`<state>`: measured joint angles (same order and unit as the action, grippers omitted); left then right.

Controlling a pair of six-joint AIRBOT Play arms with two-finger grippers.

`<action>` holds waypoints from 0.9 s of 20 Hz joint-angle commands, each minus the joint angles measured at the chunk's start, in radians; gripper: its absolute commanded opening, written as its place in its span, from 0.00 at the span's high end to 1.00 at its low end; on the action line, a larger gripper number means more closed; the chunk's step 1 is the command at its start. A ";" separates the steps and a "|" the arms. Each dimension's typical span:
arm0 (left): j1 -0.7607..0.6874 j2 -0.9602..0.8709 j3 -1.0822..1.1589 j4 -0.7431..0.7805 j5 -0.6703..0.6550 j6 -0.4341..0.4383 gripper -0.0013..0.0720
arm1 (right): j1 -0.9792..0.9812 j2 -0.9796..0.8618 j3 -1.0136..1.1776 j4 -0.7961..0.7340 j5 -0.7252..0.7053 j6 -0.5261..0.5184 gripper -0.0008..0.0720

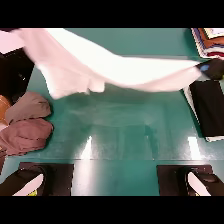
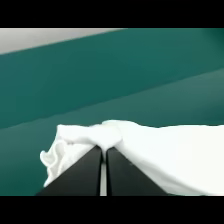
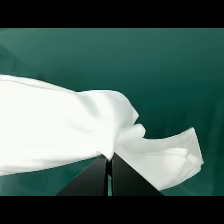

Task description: Fold the shirts.

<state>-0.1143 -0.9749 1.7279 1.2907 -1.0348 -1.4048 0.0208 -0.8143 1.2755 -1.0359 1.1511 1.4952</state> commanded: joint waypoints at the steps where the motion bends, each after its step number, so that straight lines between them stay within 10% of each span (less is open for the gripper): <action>1: 0.001 0.127 0.043 -0.004 0.002 -0.001 0.95 | -0.051 0.089 0.156 -0.100 0.079 0.003 0.97; 10: 0.001 0.206 0.186 -0.100 -0.179 -0.009 0.95 | -0.165 -0.025 0.511 -0.142 0.389 0.022 0.97; 18: 0.001 -0.147 -0.365 -0.029 -0.143 -0.021 0.95 | 0.053 -0.490 0.320 -0.147 0.461 0.104 0.97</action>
<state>-0.1143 -0.9867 1.5410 1.2304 -1.2400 -1.4239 0.0074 -1.1397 1.6665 -1.1816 1.5879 1.5780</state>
